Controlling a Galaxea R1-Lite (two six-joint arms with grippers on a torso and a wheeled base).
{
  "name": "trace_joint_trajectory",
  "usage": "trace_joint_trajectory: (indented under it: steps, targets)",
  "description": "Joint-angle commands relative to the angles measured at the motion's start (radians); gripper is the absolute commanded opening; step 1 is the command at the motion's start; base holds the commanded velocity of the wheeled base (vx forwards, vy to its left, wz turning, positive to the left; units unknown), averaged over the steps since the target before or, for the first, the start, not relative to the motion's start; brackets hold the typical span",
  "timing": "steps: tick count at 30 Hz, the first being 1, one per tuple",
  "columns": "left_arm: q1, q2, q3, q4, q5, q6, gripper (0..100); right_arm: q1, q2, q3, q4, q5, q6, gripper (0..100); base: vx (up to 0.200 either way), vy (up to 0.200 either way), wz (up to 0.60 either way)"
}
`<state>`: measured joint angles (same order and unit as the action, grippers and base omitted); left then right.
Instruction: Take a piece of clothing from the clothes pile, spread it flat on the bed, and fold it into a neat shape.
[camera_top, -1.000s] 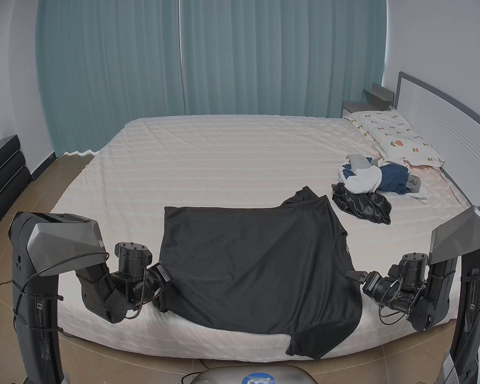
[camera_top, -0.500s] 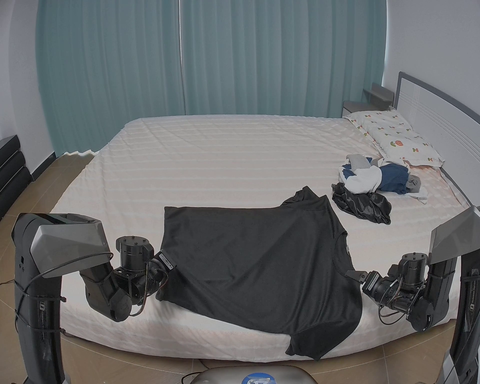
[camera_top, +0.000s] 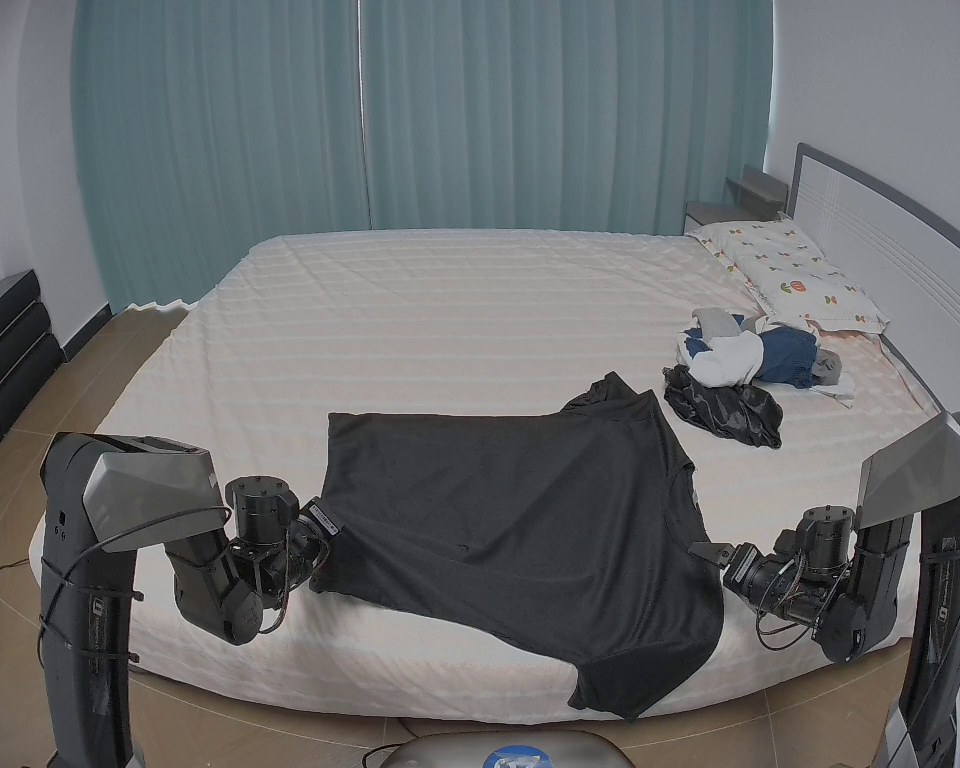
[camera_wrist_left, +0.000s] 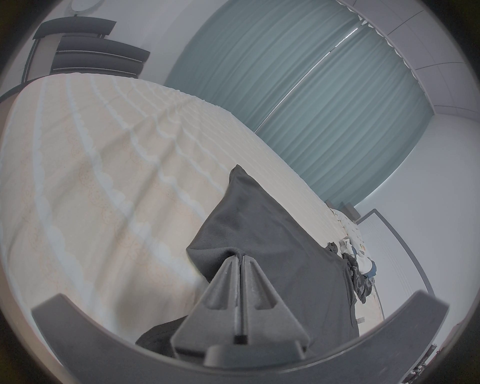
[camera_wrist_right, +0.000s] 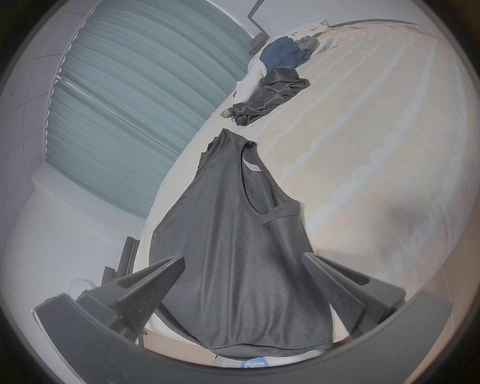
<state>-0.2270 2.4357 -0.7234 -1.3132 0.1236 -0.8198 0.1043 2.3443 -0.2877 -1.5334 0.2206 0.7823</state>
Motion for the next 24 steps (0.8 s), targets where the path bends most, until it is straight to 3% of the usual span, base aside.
trace_joint_trajectory:
  steps: [1, 12, 19, 21, 24]
  targets:
    - [0.002, 0.006, 0.001, 0.0, 0.001, 0.001, 100, 0.0, 0.004, -0.001, -0.001, 0.0, 0.0, 100, 0.0, 0.0, 0.0]
    - [0.025, -0.011, 0.058, 0.0, -0.004, -0.001, 100, -0.009, 0.001, 0.016, -0.001, 0.003, 0.003, 100, 0.0, 0.0, 0.0]
    - [0.086, -0.106, 0.24, -0.001, -0.064, -0.024, 100, -0.012, -0.005, 0.054, -0.019, 0.019, 0.023, 100, 0.0, 0.0, 0.0]
    - [0.094, -0.135, 0.294, 0.0, -0.102, -0.093, 100, -0.015, -0.003, 0.067, -0.03, 0.023, 0.038, 100, 0.0, 0.0, 0.0]
    - [0.092, -0.149, 0.315, 0.0, -0.154, -0.119, 100, -0.015, -0.002, 0.074, -0.03, 0.023, 0.04, 100, 0.0, 0.0, 0.0]
